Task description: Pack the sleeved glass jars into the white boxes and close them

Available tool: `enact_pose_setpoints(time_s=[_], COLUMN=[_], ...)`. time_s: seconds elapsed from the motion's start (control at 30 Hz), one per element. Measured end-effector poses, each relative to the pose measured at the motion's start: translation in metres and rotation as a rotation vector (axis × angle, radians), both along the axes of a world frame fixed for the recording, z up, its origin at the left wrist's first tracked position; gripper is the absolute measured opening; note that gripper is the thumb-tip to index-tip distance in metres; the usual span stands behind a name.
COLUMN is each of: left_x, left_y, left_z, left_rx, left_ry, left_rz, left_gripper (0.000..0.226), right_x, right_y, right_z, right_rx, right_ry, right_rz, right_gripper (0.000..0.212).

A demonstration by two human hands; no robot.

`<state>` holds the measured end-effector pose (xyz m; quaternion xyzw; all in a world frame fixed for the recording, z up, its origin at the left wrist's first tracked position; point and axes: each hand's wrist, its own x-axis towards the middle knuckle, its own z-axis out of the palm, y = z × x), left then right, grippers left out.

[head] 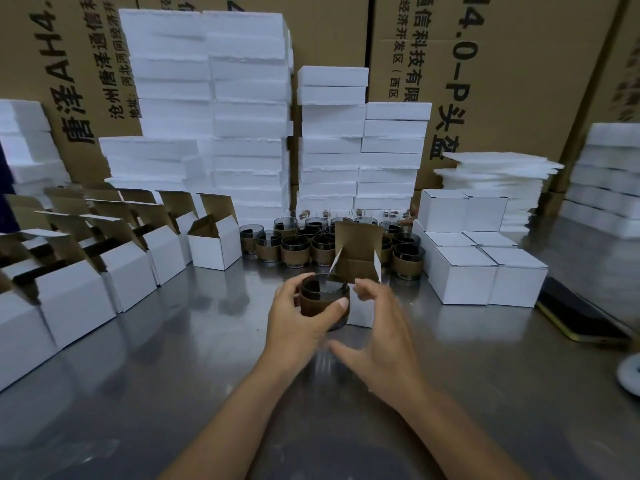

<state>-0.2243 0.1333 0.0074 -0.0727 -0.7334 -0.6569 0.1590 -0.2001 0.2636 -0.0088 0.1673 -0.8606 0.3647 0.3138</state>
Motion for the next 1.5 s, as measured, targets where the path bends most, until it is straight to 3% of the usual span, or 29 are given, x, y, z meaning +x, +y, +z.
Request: enact_pose_setpoints(time_s=[0.2, 0.43, 0.77, 0.97, 1.17, 1.33, 1.5], left_x=[0.010, 0.009, 0.004, 0.002, 0.003, 0.003, 0.004], left_y=[0.004, 0.002, 0.005, 0.001, 0.001, 0.002, 0.002], left_z=[0.006, 0.011, 0.001, -0.002, -0.002, -0.002, -0.001], left_rx=[0.158, 0.330, 0.326, 0.334, 0.296, 0.290, 0.306], left_ry=[-0.025, -0.057, -0.067, -0.090, -0.041, -0.012, -0.021], left_rz=[-0.142, -0.401, -0.337, -0.364, -0.367, -0.354, -0.341], left_gripper=[0.041, 0.048, 0.046, 0.045, 0.042, 0.032, 0.034], right_x=[0.006, -0.006, -0.007, -0.004, -0.006, -0.006, -0.007], right_y=[-0.008, -0.005, -0.008, 0.001, 0.002, 0.001, 0.000], right_z=[0.001, 0.003, 0.008, 0.021, 0.026, 0.026, 0.026], right_rx=[-0.307, -0.615, -0.730, -1.096, -1.345, -1.375, -1.354], right_ry=[-0.072, -0.126, -0.223, -0.489, -0.622, -0.693, -0.695], right_rz=[0.097, 0.247, 0.206, 0.391, 0.452, 0.504, 0.479], right_gripper=[0.060, 0.049, 0.046, 0.016, 0.030, 0.044, 0.042])
